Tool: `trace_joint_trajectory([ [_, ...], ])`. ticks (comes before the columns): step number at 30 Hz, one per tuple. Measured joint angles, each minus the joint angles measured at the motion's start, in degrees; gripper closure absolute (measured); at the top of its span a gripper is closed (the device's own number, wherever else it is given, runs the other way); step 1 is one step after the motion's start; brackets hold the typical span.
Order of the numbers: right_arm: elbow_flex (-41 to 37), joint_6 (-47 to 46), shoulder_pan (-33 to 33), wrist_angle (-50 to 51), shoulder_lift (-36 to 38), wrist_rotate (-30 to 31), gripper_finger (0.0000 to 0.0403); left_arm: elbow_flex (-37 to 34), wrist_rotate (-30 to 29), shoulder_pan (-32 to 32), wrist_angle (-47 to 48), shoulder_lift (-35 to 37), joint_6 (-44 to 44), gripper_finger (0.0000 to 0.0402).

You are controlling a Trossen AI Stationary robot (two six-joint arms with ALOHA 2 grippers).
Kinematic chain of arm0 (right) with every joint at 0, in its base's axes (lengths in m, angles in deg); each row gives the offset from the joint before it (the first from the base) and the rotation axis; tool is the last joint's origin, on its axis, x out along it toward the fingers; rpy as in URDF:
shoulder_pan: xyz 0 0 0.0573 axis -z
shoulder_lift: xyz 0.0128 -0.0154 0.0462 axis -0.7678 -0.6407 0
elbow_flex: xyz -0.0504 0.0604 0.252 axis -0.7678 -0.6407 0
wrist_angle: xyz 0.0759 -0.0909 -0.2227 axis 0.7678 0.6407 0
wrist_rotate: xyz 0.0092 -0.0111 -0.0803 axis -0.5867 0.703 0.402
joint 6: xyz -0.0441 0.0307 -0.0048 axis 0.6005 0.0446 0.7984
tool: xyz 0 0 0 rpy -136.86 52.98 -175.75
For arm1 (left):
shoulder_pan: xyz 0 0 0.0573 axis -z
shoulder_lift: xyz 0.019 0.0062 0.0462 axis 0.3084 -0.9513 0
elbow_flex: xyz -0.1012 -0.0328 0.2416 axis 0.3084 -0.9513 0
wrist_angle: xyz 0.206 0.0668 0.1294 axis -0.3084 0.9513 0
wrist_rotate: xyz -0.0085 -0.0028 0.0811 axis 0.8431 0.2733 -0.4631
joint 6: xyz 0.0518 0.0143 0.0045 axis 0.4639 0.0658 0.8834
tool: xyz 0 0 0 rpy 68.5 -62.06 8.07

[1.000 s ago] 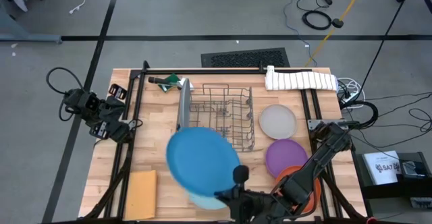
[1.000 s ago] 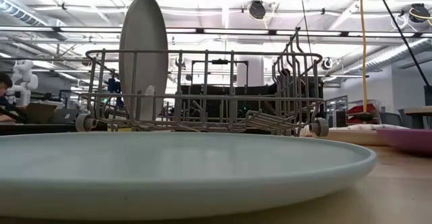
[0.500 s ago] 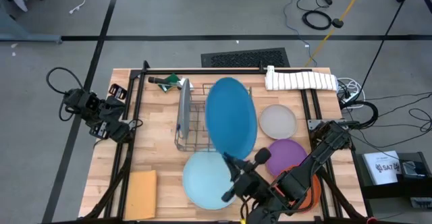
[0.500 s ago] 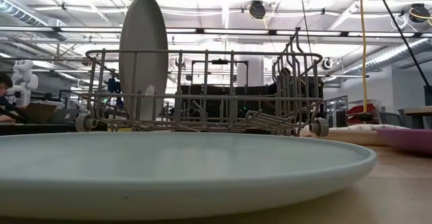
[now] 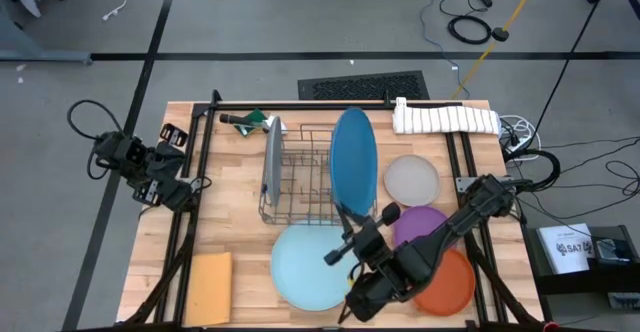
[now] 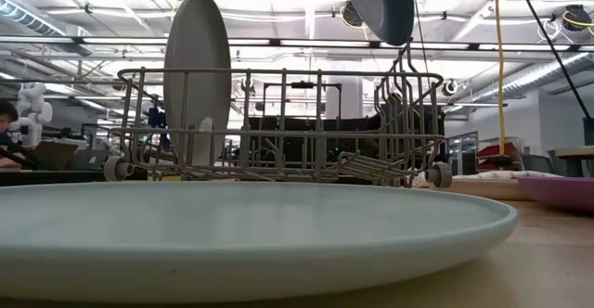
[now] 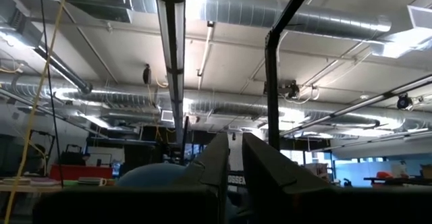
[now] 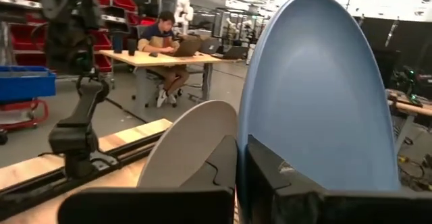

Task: Sort dishes
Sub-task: Put the blue plate into the green dish rack

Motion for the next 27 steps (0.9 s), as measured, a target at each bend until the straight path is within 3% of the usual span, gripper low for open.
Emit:
trace_joint_trajectory([
  [3,0.6,3.0,0.7,-1.3,0.0,-1.8,0.04,0.0,0.0,0.0,-0.3,0.0,0.6,0.0356],
  [5,1.9,9.7,1.4,-3.9,0.0,-7.2,0.04,0.0,0.0,0.0,-0.6,0.0,1.3,0.0356],
  [11,2.2,41.6,4.2,-31.1,0.0,-25.1,0.04,0.0,0.0,0.0,-1.2,0.0,1.5,0.0356],
  [14,2.2,51.3,6.2,-42.6,0.0,-32.7,0.04,0.0,0.0,0.0,-1.2,0.0,1.3,0.0356],
  [21,0.7,52.0,11.0,-52.2,0.0,-34.2,0.04,0.0,0.0,0.0,-0.4,0.0,1.0,0.0356],
  [27,-6.6,56.3,12.5,-73.3,0.0,-36.6,0.04,0.0,0.0,0.0,0.4,0.0,-0.5,0.0356],
])
